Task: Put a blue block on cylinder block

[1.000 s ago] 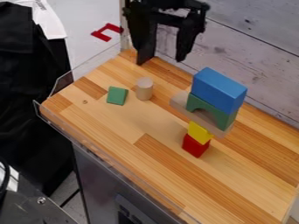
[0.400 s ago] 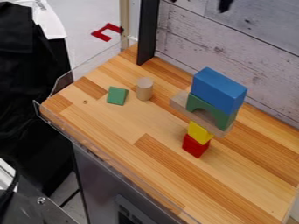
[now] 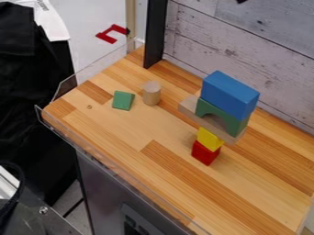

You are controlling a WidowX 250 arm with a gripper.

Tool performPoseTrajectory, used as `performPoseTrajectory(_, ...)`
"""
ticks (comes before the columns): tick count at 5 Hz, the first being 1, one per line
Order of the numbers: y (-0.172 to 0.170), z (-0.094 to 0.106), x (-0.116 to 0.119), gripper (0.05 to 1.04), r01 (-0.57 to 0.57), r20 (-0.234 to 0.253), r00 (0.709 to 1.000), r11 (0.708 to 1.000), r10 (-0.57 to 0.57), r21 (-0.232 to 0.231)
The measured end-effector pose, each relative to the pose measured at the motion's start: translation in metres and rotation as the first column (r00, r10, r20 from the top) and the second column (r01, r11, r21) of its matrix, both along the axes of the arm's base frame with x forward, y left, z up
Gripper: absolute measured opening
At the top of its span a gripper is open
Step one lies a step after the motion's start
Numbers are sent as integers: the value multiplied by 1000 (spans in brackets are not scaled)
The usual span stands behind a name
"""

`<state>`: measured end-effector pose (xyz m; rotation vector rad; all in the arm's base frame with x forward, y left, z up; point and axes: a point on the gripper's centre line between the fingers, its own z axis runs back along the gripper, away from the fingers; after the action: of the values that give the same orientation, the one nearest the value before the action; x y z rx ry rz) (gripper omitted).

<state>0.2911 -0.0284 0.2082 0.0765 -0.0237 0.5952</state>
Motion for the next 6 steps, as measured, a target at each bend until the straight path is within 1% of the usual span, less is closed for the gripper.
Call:
performPoseTrajectory(1, -4, -27, -6, 999, -200, -53, 979, 979, 198, -48)
performPoseTrajectory(2, -10, -54, -5, 999, -318, -44, 948, 941, 315, -113)
performPoseTrajectory(3, -17, -69, -3, 999, -416, -21, 908, 893, 419, -175)
performPoseTrajectory(4, -20, -72, 0, 999, -446, -8, 891, 870, 455, -211)
performPoseTrajectory(5, -20, -73, 2, 999, -468, 2, 877, 856, 480, -218)
performPoseTrajectory(6, -25, -73, 3, 999, -473, 9, 873, 852, 488, -225)
